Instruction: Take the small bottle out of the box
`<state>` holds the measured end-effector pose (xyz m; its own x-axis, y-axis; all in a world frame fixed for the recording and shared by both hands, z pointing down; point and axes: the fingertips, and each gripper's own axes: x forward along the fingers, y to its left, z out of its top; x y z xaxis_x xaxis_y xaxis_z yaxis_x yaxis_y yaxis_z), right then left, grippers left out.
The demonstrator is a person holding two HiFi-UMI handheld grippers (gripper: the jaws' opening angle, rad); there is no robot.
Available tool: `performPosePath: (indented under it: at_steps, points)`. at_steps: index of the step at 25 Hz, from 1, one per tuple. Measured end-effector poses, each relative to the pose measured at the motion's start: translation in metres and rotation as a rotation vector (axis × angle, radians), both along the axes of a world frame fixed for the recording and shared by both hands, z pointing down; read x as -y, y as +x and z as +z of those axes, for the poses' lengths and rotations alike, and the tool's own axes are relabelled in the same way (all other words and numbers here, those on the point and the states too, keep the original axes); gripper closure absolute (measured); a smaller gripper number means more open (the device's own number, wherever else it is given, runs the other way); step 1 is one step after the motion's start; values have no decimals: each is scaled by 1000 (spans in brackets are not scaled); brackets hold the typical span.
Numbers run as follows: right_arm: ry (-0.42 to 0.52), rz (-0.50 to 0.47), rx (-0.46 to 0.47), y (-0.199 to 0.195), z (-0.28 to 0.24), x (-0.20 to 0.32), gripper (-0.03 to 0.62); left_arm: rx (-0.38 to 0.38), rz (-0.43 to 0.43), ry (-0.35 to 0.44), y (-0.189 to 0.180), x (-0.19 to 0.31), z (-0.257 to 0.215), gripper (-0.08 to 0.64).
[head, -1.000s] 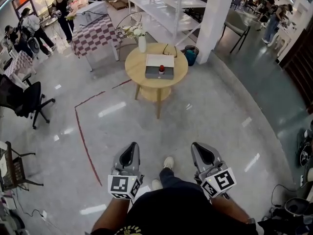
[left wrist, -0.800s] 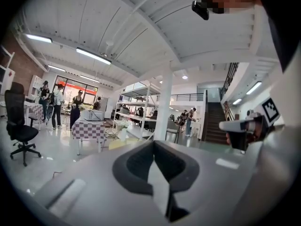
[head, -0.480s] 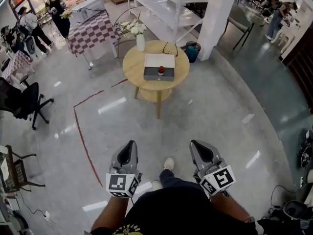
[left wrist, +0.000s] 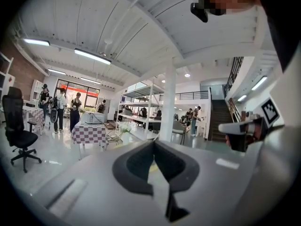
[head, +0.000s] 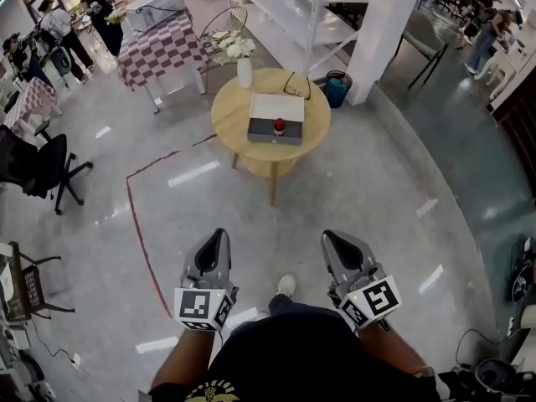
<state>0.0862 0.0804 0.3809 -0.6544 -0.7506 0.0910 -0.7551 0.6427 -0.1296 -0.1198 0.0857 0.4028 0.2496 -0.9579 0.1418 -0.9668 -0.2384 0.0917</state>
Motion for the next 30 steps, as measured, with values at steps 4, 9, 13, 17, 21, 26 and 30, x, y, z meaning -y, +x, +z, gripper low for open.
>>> performPosePath:
  at_steps: [4, 9, 13, 17, 21, 26, 30]
  points:
    - [17, -20, 8, 6, -6, 27, 584, 7, -19, 12, 6, 23, -10, 560]
    - [38, -65, 20, 11, -12, 54, 584, 27, -23, 44, 18, 46, -20, 560]
    - [37, -78, 34, 18, -9, 66, 584, 37, -33, 45, 30, 53, -19, 560]
    - [40, -79, 43, 28, -10, 71, 584, 70, -18, 41, 43, 60, -21, 560]
    - [27, -63, 58, 37, -8, 79, 584, 81, -5, 39, 52, 69, -21, 560]
    - [17, -53, 55, 39, 0, 82, 584, 73, 19, 23, 58, 79, -16, 560]
    - [15, -38, 45, 42, 1, 92, 584, 84, 41, 29, 64, 93, -17, 560]
